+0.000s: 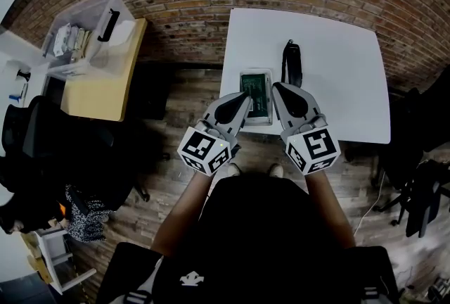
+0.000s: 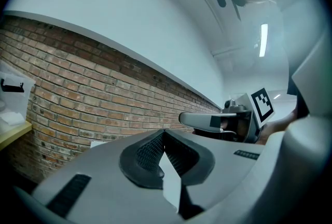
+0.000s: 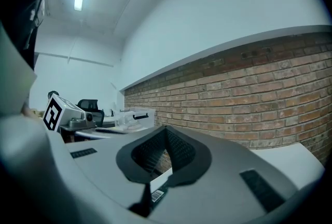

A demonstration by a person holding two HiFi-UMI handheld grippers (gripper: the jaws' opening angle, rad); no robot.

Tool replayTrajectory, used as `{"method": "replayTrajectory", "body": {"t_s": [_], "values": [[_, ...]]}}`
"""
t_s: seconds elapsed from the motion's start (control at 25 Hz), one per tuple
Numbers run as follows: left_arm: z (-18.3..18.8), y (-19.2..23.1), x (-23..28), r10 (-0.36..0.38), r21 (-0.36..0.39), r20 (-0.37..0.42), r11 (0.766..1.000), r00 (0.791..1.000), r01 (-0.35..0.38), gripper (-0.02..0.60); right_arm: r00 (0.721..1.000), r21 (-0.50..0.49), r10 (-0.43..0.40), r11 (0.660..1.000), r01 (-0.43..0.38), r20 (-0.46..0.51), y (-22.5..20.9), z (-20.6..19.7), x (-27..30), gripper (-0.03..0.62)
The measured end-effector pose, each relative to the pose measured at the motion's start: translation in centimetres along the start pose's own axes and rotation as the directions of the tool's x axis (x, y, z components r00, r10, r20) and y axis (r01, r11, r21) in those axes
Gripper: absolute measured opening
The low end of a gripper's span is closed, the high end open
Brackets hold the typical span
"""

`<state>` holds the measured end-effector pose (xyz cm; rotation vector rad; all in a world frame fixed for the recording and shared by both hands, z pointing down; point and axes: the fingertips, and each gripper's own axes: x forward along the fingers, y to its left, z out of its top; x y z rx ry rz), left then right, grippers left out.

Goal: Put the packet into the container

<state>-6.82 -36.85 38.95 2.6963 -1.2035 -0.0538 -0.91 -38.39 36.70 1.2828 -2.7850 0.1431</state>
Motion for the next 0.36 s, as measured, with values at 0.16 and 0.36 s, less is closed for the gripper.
{"method": "replayTrajectory", "body": {"t_s": [0.16, 0.36], "values": [[0.12, -0.24, 0.26, 0.000, -0.003, 0.002, 1.000, 1.000, 0.000, 0.006, 1.000, 0.004, 0.008, 1.000, -0.008, 0.001, 0.00, 0.06, -0.12, 0.005], [-0.26, -0.61, 0.47, -0.004, -0.002, -0.010, 1.000, 1.000, 0.004, 0.006, 1.000, 0.010, 0.014, 1.000, -0.014, -0.004, -0.01, -0.15, -0.14, 0.005]]}}
